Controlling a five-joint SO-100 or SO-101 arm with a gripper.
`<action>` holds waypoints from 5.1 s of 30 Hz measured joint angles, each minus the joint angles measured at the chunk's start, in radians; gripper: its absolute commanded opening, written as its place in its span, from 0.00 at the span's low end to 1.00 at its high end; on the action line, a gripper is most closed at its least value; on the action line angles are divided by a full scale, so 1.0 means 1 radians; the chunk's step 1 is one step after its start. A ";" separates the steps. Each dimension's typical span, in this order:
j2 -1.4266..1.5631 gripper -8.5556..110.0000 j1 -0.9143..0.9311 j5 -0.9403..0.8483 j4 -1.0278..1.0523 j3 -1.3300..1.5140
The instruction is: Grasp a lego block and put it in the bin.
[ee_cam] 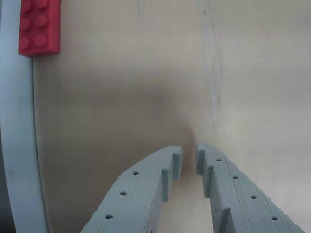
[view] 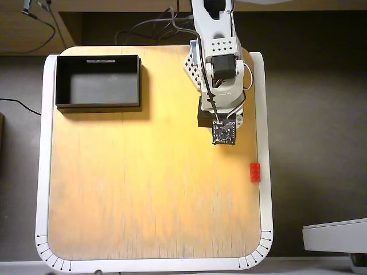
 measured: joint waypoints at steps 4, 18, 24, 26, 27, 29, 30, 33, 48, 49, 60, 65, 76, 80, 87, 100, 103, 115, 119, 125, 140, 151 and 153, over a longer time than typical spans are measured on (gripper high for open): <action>0.000 0.07 0.000 0.000 0.000 0.000; 0.000 0.07 0.000 0.000 0.000 0.000; 0.000 0.07 0.000 0.000 0.000 0.000; 0.000 0.07 0.000 0.000 0.000 0.000; 0.000 0.07 0.000 0.000 0.000 0.000; 0.000 0.07 0.000 0.000 0.000 0.000; 0.000 0.07 0.000 0.000 0.000 0.000; 0.000 0.07 0.000 0.000 0.000 0.000; 0.000 0.07 0.000 0.000 0.000 0.000; 0.000 0.07 0.000 0.000 0.000 0.000; 0.000 0.07 -0.009 0.169 -0.003 0.000; 0.000 0.07 0.023 0.172 -0.029 0.000; -0.393 0.07 0.077 0.156 -0.031 -0.291; -0.620 0.07 0.077 0.143 -0.021 -0.523; -0.879 0.08 0.026 0.094 0.052 -0.834; -1.039 0.15 -0.130 0.025 0.061 -0.910; -1.089 0.17 -0.167 -0.015 0.061 -0.922; -1.325 0.23 -0.255 -0.133 0.061 -1.034; -1.371 0.28 -0.287 -0.172 0.057 -1.035; -1.408 0.30 -0.298 -0.207 0.008 -1.035; -1.562 0.30 -0.239 -0.091 -0.193 -1.035; -1.614 0.30 -0.207 -0.063 -0.245 -1.045; -1.631 0.30 -0.201 -0.063 -0.262 -1.051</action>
